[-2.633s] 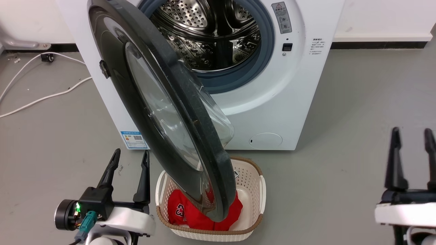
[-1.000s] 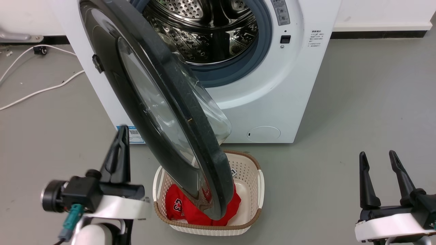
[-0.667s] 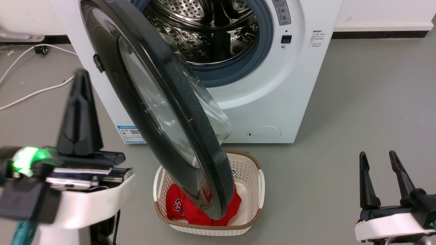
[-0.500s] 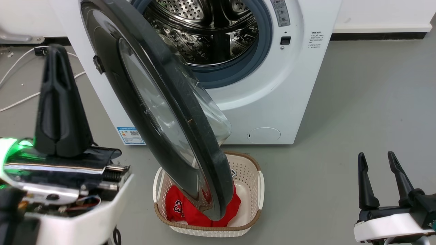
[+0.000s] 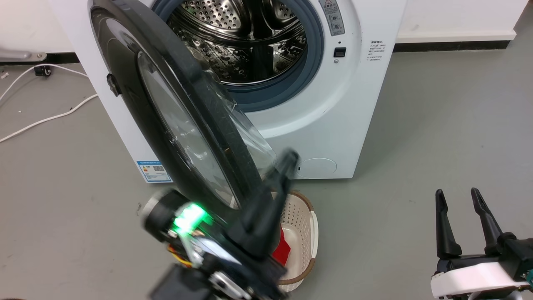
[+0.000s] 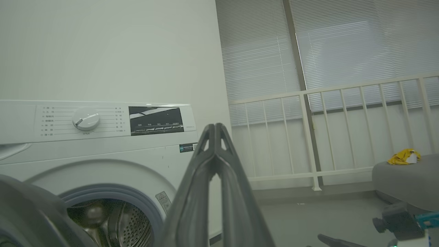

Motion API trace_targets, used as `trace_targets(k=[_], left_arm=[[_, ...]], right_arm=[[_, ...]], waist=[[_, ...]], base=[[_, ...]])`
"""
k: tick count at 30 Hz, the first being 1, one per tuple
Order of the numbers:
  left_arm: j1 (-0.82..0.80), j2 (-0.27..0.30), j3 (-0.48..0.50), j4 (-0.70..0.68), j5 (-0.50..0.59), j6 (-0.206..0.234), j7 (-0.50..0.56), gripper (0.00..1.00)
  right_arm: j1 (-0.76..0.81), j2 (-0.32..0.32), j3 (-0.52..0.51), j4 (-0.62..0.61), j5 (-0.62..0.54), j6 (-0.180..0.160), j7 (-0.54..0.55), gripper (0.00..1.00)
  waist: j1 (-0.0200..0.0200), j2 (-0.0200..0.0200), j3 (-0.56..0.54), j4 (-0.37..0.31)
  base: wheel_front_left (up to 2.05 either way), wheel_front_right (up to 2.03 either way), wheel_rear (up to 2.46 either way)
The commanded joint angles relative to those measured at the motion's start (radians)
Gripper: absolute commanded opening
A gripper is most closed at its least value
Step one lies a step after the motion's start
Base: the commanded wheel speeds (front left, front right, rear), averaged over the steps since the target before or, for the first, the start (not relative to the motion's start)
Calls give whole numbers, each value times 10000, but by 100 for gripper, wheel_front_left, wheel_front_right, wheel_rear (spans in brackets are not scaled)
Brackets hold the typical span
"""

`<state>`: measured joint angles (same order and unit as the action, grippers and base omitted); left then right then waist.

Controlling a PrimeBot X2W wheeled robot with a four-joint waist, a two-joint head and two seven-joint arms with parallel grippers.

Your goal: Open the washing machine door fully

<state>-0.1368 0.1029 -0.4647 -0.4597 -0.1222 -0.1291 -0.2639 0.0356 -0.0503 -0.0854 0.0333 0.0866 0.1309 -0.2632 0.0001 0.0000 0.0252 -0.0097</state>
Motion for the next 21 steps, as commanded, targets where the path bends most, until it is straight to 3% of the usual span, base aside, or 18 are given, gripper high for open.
trace_targets(k=[1,8,13,21], left_arm=[[235,173,-317,283,-123,-18,-10,0],[1512,938,-1242,2335,-569,-21,-15,0],[1773,1032,-1388,3390,-704,-22,-15,0],[695,347,-1309,4689,-657,18,-15,0]], right_arm=[[5,4,15,19,23,-3,-19,100],[103,4,0,81,138,-3,-18,100],[85,6,-4,114,203,-3,-19,100],[-133,6,63,228,293,-3,-19,100]], waist=[[-1,0,-8,-7],[-1,0,-20,15],[-1,0,45,90],[-1,0,204,169]], base=[[0,0,0],[0,0,0],[0,0,0],[0,0,0]])
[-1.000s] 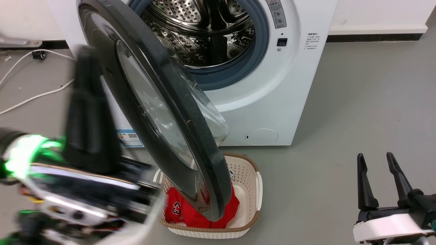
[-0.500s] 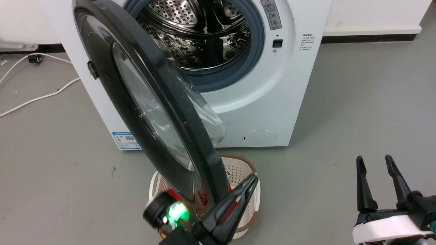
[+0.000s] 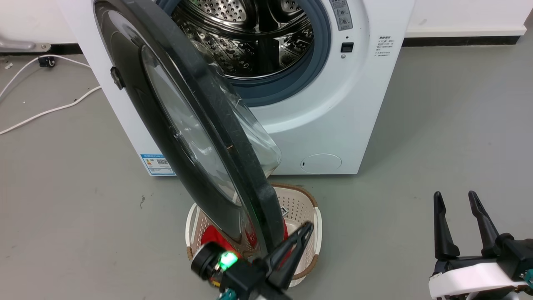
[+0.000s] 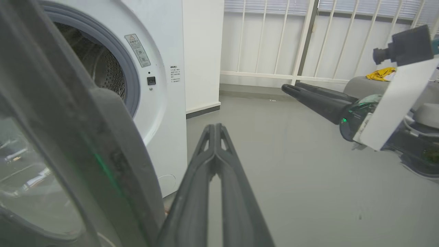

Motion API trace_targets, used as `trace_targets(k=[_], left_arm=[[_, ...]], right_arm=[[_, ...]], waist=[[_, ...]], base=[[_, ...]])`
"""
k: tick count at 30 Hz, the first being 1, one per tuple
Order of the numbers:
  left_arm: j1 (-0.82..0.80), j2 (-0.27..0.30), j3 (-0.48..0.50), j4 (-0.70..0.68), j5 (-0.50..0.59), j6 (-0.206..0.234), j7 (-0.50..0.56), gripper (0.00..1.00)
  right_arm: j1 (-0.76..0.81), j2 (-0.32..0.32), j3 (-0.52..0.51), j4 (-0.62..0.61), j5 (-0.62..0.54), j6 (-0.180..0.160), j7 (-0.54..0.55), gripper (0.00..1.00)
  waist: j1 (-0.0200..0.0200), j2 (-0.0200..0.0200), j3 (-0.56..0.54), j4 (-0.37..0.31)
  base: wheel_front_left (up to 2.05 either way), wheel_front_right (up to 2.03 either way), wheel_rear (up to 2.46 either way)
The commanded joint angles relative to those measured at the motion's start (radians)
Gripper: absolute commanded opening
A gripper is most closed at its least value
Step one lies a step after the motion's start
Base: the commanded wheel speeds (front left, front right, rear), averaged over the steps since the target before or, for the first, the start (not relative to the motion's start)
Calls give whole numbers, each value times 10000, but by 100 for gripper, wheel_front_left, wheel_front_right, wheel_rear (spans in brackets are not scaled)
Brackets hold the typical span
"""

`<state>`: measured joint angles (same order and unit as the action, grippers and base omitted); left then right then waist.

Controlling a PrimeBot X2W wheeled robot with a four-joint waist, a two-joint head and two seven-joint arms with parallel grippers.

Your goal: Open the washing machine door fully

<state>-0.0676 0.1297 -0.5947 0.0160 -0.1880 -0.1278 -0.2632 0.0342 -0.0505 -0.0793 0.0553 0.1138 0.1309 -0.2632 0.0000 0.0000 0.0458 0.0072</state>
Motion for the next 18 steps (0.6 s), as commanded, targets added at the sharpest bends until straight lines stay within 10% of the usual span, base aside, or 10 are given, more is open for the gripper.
trace_targets(k=[1,18], left_arm=[[-163,-38,55,66,11,32,-22,0],[-1244,-704,612,1802,-237,687,-15,0]], right_arm=[[-141,8,20,29,36,-3,-18,100],[-127,6,123,279,277,-3,-19,100]], waist=[[0,0,7,-1],[0,0,56,-22]], base=[[0,0,0],[0,0,0]])
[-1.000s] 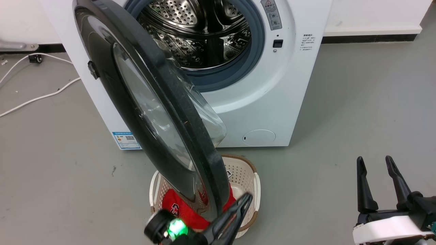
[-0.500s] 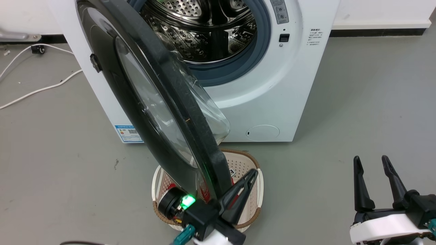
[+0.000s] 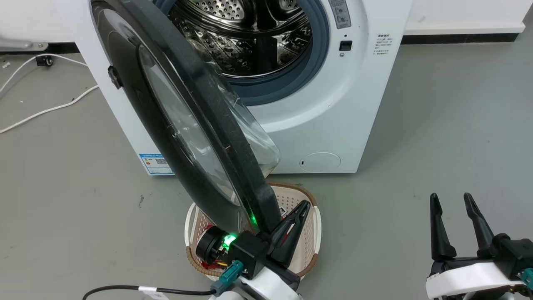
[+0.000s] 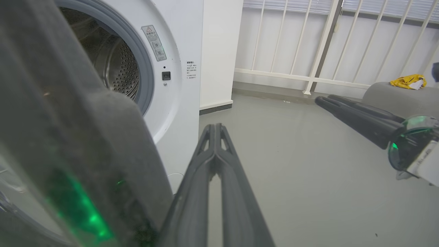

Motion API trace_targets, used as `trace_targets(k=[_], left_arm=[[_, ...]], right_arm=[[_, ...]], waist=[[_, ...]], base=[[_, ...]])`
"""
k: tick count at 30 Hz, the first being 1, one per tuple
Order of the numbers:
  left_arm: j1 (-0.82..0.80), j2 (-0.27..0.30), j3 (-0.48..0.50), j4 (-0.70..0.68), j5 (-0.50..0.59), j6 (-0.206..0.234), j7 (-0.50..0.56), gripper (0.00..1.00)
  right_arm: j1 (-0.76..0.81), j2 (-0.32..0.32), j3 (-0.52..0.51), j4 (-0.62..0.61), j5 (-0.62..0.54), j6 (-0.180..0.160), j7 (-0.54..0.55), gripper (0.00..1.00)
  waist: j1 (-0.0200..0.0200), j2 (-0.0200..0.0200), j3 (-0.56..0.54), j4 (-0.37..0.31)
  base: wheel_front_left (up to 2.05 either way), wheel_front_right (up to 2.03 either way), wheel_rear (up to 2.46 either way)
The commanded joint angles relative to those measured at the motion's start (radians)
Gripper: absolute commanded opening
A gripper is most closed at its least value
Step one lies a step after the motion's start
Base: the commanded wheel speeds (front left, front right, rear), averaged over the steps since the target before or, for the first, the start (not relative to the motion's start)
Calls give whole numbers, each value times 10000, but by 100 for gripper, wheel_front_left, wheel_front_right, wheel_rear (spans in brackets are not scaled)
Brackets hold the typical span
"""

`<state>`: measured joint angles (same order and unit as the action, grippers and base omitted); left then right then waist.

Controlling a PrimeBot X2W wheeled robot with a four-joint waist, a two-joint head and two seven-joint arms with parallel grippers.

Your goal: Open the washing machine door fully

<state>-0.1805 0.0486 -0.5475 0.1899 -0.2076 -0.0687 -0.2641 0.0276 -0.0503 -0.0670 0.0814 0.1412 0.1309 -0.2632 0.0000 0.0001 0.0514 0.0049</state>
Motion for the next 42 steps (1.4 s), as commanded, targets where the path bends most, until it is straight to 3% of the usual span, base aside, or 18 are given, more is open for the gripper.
trace_targets(k=[1,11,18,30,42], left_arm=[[-127,107,144,106,-49,123,-5,0],[653,191,435,-307,41,512,-5,0],[1506,403,702,-1118,-91,550,-6,0],[2742,867,837,-1922,-53,946,53,0],[3568,1233,1288,-2646,-60,1661,132,0]], right_arm=[[-69,4,9,31,27,-3,-19,100],[41,5,96,131,189,-3,-18,100],[189,5,70,202,195,-3,-19,100],[407,5,-11,126,259,-3,-19,100],[511,5,-118,79,325,-3,-19,100]], waist=[[0,-1,-8,19],[0,-1,-168,120],[0,-1,-337,324],[0,-1,-520,1054],[0,-1,-478,1871]], base=[[0,0,0],[0,0,0],[0,0,0],[0,0,0],[0,0,0]])
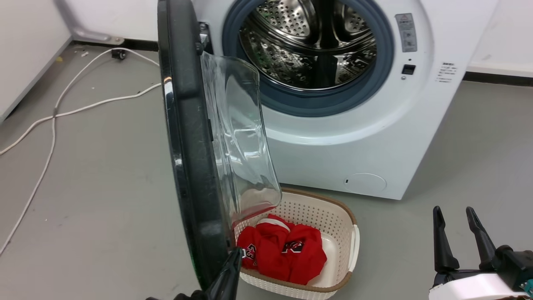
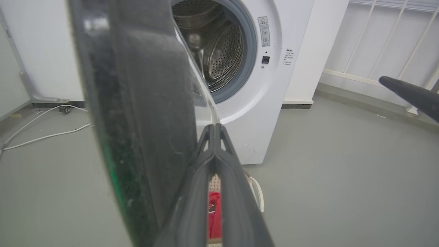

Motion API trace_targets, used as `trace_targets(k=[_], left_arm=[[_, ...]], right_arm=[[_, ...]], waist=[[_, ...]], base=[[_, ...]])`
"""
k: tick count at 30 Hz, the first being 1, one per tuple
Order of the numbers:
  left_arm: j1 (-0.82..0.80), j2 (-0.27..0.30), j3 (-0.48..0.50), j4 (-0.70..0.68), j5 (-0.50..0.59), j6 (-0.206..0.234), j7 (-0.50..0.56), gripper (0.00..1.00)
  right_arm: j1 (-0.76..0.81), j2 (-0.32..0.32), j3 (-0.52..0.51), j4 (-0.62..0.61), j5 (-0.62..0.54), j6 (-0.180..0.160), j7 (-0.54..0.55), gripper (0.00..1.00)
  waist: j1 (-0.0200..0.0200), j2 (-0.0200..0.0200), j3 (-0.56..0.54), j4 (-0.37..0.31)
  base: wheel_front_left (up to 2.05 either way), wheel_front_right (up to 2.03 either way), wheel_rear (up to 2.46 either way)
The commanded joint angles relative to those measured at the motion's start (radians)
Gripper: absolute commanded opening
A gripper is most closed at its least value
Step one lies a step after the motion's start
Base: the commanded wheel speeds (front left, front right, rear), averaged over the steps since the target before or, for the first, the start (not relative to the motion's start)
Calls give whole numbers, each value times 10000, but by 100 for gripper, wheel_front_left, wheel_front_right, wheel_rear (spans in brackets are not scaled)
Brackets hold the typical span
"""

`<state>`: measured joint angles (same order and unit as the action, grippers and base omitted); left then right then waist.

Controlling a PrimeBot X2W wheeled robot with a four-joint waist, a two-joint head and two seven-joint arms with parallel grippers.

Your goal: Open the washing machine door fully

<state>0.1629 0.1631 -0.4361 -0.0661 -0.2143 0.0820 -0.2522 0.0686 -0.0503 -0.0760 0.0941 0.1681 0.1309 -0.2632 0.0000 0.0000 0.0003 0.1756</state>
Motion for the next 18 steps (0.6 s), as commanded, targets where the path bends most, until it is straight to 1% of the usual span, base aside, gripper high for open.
trace_targets(k=[1,7,12,18], left_arm=[[197,110,211,-142,-16,209,10,0],[398,315,620,-344,-100,513,2,0],[297,464,1016,-252,-224,678,-25,0],[32,779,2042,150,-644,891,-87,0]], right_arm=[[122,5,-52,-47,63,-3,-19,100],[96,5,-82,-81,53,-3,-18,100],[-44,5,-62,-108,18,-3,-19,100],[-246,5,42,-115,-46,-3,-19,100]], waist=[[0,0,43,249],[0,0,152,726],[0,0,271,931],[0,0,472,964]], base=[[0,0,0],[0,0,0],[0,0,0],[0,0,0]])
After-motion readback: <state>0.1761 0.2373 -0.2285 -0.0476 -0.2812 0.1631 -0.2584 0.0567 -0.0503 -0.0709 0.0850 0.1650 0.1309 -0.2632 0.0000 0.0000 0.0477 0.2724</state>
